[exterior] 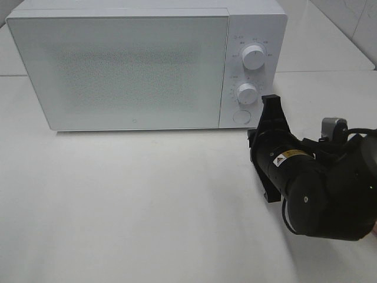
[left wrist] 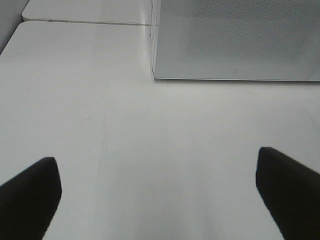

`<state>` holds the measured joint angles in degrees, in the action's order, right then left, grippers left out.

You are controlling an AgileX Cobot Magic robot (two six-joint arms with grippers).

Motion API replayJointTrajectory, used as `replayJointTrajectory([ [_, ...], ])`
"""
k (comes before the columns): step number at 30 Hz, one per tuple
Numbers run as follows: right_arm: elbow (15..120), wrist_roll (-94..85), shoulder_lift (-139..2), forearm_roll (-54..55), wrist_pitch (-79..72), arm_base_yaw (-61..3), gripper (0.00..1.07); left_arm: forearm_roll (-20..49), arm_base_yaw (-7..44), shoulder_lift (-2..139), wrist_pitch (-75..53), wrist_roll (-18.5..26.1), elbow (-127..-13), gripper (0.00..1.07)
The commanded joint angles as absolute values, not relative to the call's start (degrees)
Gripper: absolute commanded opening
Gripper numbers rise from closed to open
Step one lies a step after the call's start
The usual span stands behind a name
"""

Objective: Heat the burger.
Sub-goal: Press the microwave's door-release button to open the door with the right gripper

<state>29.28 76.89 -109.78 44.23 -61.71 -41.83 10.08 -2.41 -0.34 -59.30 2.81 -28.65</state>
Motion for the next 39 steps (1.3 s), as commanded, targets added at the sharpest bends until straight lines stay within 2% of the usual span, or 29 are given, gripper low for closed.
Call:
replayJointTrajectory([
  [1, 30.6, 76.7, -110.5, 43.4, -60.6, -40.6, 0.00, 10.0, -2.3, -1.3, -59.2, 2.5, -28.5, 0.98],
  [24, 43.3, 76.4, -119.5, 39.9, -56.2, -32.9, 0.00, 10.0, -2.3, -1.3, -59.2, 2.5, -28.5, 0.98],
  [39, 48.9, 74.5, -122.9, 43.8, -55.3, -32.3, 0.00, 10.0, -2.3, -1.3, -59.2, 2.5, -28.5, 0.98],
])
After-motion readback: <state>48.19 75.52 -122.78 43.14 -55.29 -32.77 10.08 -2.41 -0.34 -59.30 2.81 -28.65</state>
